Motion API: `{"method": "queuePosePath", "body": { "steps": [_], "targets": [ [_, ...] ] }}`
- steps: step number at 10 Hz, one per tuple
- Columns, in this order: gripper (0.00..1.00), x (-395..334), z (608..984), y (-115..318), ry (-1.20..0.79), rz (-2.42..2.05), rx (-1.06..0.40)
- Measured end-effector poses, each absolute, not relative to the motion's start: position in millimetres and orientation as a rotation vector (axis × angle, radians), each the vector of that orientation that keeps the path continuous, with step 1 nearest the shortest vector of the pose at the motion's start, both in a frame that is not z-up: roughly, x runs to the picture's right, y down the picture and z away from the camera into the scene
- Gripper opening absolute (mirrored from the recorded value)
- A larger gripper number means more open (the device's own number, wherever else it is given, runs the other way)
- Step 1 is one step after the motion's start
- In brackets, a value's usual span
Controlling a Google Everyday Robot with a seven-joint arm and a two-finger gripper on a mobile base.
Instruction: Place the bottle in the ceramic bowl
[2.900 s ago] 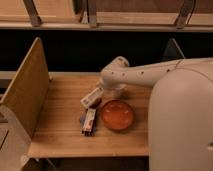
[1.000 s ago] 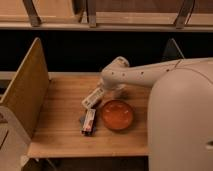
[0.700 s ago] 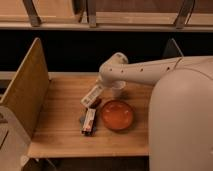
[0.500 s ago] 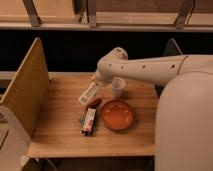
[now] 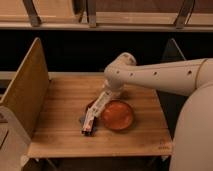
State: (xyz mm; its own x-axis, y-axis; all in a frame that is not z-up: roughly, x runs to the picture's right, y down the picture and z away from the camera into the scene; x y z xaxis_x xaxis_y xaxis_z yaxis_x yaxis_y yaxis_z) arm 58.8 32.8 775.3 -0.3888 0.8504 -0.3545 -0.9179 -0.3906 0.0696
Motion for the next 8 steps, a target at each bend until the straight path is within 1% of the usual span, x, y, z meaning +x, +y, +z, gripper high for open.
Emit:
{"method": "queuePosePath", "body": {
  "steps": [1, 3, 5, 6, 8],
  "targets": [
    [0.0, 83, 778, 48, 0.351, 2.011, -0.296],
    [0.0, 116, 786, 60, 0.392, 2.112, -0.273],
    [0.0, 126, 790, 59, 0.397, 2.15, -0.264],
    [0.03, 123, 791, 59, 0.397, 2.148, -0.269],
    [0.21, 123, 791, 60, 0.397, 2.148, -0.269]
  ]
}}
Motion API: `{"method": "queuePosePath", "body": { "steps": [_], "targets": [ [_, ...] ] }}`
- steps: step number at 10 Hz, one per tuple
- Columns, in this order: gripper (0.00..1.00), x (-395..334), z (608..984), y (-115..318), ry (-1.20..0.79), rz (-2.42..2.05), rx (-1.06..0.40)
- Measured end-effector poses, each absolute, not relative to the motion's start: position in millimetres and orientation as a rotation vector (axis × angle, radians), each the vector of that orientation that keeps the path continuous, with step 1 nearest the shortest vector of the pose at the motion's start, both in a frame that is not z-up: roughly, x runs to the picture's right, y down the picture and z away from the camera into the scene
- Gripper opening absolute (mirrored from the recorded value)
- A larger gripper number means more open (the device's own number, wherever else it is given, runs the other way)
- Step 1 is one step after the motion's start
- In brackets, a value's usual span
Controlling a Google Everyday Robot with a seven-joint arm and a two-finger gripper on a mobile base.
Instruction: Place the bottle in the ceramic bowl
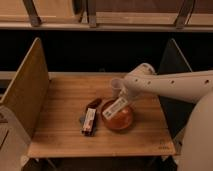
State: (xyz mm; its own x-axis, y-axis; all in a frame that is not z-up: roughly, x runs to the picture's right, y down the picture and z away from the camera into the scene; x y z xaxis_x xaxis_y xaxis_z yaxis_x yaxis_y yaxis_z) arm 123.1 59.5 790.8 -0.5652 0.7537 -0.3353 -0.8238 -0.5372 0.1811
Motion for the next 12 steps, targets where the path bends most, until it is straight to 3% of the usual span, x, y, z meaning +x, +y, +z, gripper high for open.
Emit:
{"method": "queuePosePath", "body": {
  "steps": [5, 6, 12],
  "targets": [
    [0.73, 122.9, 790.8, 59.0, 0.396, 2.146, -0.268],
    [0.78, 122.9, 790.9, 59.1, 0.396, 2.146, -0.268],
    [0.8, 123.2, 791.1, 59.2, 0.396, 2.146, -0.268]
  ]
}}
